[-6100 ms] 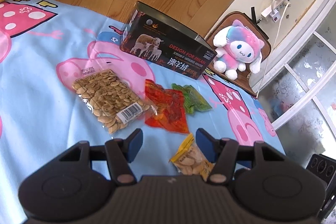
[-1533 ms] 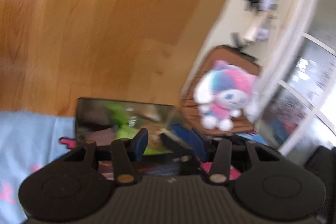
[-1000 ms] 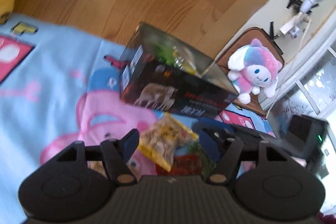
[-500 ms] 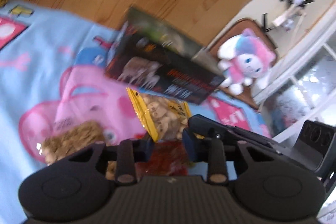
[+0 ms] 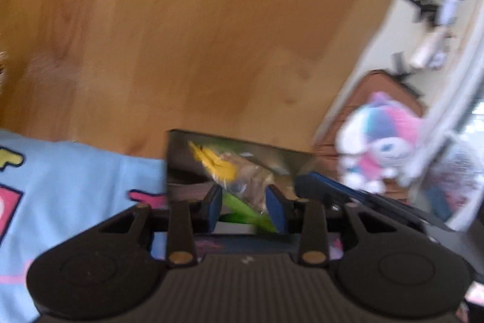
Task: Organize snacks
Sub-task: 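Carry the cookie bag with the left tool into the black box, release, then lower the left tool onto the red-orange packet and close it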
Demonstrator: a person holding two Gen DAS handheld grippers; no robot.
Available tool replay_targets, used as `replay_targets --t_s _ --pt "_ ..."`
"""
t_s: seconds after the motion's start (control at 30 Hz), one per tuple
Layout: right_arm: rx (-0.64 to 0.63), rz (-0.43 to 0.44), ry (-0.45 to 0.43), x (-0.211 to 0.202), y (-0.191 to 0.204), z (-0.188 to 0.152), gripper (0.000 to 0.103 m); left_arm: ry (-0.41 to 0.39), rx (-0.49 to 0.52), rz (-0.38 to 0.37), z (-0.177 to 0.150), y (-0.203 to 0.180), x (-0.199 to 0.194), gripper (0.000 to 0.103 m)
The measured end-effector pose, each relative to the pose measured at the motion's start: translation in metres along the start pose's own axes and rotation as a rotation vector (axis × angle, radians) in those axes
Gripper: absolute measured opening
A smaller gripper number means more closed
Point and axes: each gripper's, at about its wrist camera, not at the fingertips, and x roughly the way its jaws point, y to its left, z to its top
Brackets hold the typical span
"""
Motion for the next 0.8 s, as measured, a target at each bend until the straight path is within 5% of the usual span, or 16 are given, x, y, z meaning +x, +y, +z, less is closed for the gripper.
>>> replay_targets --t_s 0.07,0.3,0.43,0.63,0.8 --pt "-0.012 -0.02 -0.007 0.0 0.006 -0.006 0.014 -0.003 -0.015 0.031 -0.003 0.006 0.002 0.038" --pt "0.028 0.044 -0.026 -0.044 0.011 -0.021 0.014 -0.091 -0.036 -0.064 -0.019 0.009 -0.054 0.04" --pt "0.067 0.119 0.087 -0.056 0.013 -0.045 0.016 -0.094 -0.062 -0.1 -0.047 0.011 -0.087 0.041" --pt "0.062 0.162 0.363 -0.023 0.021 -0.071 0.02 0.024 -0.137 -0.12 -0.1 0.023 -0.104 0.043" --pt "0.154 0.196 0.402 -0.038 0.018 -0.082 0.02 0.099 -0.145 -0.142 -0.141 0.02 -0.121 0.043"
